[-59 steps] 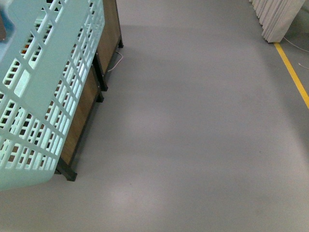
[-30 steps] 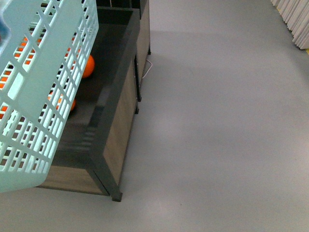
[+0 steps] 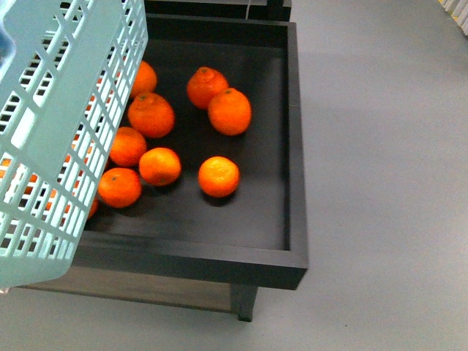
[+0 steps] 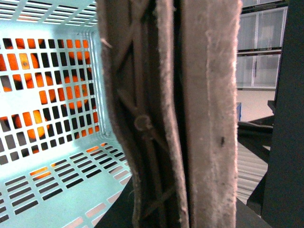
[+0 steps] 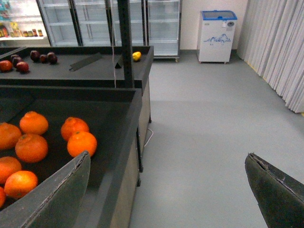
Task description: Pick lemon and mango into basket
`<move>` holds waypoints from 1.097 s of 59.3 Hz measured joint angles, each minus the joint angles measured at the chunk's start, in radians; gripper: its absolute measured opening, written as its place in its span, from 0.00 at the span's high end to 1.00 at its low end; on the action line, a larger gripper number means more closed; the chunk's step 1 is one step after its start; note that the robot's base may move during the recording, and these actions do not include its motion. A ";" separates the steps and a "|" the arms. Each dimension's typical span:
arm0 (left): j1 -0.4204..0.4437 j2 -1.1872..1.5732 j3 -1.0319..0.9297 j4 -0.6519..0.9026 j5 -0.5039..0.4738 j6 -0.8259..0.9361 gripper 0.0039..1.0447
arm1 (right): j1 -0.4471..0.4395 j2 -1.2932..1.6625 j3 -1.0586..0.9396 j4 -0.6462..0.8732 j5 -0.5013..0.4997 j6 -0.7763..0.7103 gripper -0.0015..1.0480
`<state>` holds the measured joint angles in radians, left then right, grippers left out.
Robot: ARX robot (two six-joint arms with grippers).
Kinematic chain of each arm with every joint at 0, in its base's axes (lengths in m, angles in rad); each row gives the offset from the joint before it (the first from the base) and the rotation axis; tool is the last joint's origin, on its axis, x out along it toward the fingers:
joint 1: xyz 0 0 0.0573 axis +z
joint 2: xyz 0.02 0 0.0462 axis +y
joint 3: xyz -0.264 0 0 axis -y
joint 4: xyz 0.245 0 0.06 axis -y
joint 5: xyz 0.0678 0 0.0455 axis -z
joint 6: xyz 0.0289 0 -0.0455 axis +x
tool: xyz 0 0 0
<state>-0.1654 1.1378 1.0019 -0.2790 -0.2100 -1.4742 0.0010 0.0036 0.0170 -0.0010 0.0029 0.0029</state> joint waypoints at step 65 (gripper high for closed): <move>0.000 0.000 0.000 0.000 -0.001 0.000 0.85 | 0.000 0.000 0.000 -0.001 -0.002 0.000 0.08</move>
<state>-0.1654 1.1378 1.0016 -0.2790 -0.2111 -1.4742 0.0006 0.0040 0.0170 -0.0017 0.0006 0.0032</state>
